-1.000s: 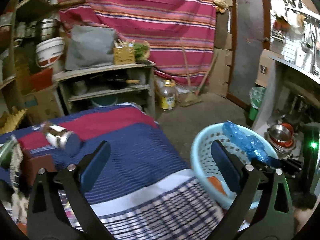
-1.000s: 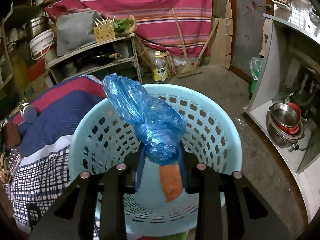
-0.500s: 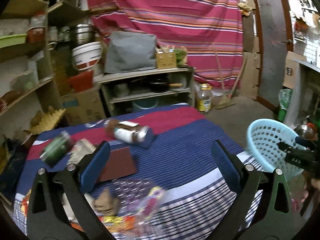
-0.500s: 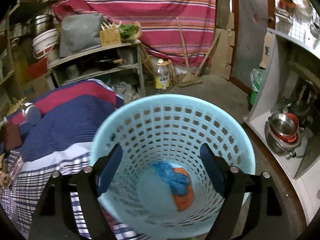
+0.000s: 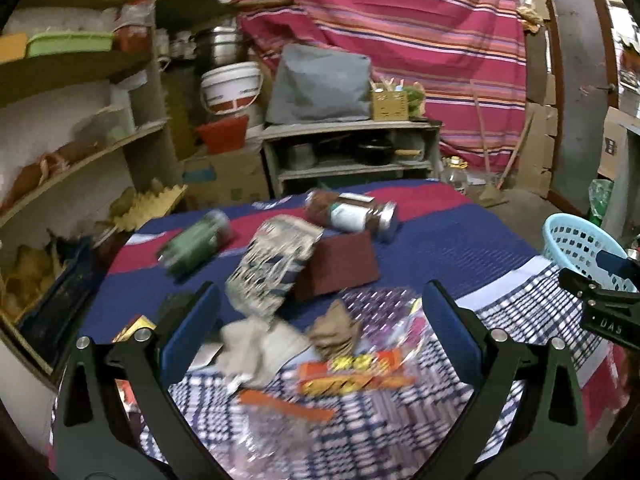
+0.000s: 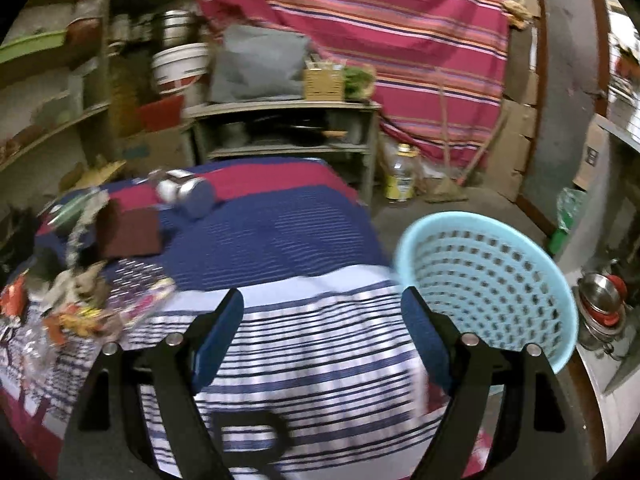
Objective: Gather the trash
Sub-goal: 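Move both tools back over the table toward the clear plastic bag, then grasp the clear plastic bag with the left tool and lift it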
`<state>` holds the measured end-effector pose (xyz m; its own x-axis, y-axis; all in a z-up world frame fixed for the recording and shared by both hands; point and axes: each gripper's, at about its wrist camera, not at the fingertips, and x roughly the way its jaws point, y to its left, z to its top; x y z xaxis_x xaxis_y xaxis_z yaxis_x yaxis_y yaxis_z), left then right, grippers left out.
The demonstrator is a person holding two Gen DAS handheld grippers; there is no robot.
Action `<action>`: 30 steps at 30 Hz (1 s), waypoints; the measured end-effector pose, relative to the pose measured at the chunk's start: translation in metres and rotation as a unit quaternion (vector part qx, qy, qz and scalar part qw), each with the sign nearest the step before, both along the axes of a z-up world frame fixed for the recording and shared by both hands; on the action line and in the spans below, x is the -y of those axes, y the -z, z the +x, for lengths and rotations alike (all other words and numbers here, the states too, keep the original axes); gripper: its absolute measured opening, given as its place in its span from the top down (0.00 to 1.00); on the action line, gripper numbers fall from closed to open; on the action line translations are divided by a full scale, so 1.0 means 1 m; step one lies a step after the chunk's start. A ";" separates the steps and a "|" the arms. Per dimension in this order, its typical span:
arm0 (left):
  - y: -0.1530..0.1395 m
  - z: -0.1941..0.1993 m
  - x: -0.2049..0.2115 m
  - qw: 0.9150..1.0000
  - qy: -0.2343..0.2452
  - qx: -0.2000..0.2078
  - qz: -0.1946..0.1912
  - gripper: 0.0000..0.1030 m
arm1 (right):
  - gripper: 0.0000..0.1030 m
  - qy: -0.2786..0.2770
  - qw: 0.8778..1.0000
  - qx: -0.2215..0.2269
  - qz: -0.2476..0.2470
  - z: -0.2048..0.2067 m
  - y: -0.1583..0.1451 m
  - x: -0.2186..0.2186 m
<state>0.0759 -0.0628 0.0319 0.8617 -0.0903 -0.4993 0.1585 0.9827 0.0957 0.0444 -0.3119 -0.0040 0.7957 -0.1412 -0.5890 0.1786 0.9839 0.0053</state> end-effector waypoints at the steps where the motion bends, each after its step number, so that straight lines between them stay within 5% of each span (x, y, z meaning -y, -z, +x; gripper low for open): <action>1: 0.001 -0.002 -0.005 1.000 -0.003 -0.002 -0.002 0.05 | 0.23 -0.006 1.000 0.002 -0.002 -0.001 -0.001 -0.011; 12: 0.043 -0.014 -0.071 0.998 -0.026 -0.059 -0.021 0.05 | 0.23 -0.040 0.999 -0.003 -0.022 -0.010 0.005 -0.072; 23: 0.082 -0.015 -0.078 0.993 0.006 -0.118 -0.030 0.06 | 0.23 -0.031 0.999 -0.032 -0.026 -0.005 0.025 -0.087; 30: 0.096 -0.006 -0.081 0.986 0.033 -0.156 -0.051 0.47 | 0.23 -0.032 0.998 -0.044 -0.019 0.000 0.033 -0.091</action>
